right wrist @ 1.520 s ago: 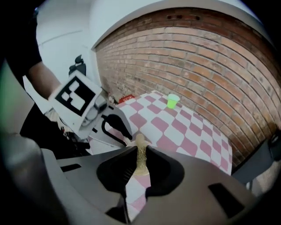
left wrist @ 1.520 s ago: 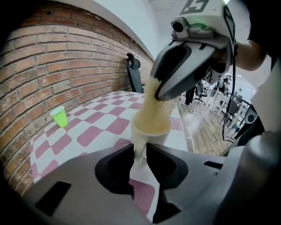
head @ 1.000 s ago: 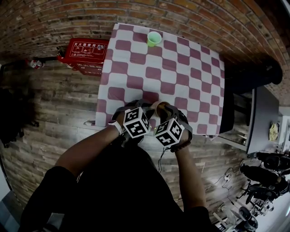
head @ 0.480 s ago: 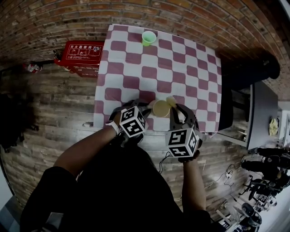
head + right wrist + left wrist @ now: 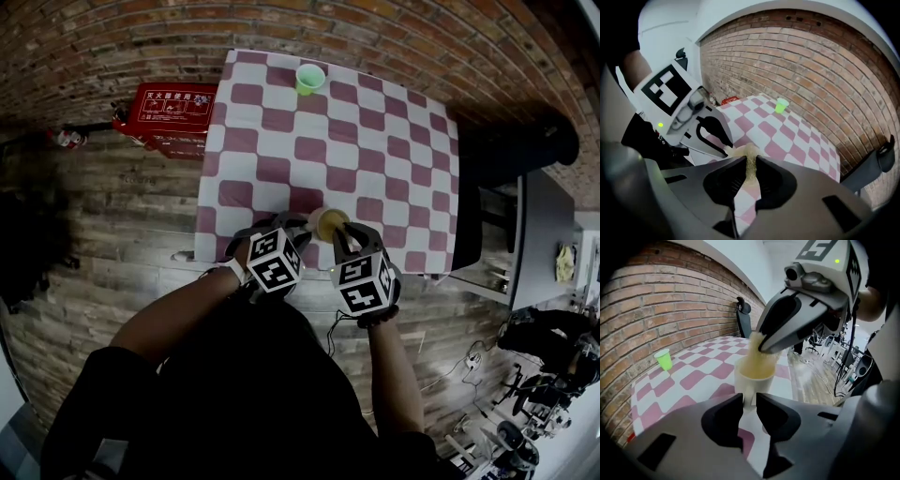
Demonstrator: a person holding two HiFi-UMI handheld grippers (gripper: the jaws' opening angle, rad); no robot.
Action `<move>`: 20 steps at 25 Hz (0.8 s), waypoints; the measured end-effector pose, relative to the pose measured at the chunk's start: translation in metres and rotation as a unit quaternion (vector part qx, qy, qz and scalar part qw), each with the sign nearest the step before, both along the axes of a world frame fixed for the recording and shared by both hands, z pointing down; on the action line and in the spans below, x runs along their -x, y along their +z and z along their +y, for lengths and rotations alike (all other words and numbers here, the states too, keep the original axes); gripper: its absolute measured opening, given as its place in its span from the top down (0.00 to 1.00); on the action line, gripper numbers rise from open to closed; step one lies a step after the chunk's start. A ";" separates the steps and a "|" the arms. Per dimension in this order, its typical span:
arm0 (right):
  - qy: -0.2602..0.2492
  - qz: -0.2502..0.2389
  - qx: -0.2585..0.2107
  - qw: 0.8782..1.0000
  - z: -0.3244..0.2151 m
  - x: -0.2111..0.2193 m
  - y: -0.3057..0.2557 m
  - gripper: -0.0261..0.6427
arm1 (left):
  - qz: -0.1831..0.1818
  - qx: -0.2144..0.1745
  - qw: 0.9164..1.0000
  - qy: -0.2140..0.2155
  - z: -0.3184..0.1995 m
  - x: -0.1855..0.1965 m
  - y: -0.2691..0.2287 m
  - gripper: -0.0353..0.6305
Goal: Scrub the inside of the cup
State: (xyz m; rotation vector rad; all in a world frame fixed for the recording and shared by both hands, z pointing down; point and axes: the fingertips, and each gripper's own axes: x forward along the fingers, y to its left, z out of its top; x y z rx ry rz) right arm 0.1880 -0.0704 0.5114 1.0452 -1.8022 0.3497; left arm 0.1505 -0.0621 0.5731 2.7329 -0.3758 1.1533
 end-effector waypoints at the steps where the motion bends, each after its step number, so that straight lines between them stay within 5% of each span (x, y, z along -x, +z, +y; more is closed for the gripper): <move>1: -0.002 0.002 0.008 1.000 -0.001 0.003 0.011 0.86 | -0.002 -0.006 1.000 0.000 0.000 0.001 0.000 0.80; 11: -0.027 0.062 0.010 0.998 -0.012 -0.003 0.025 0.86 | -0.010 -0.033 0.999 -0.006 0.006 0.004 -0.001 0.86; 20: 0.046 -0.003 -0.076 0.996 -0.016 -0.032 -0.074 0.86 | 0.005 -0.015 1.000 -0.008 0.011 0.004 0.000 0.86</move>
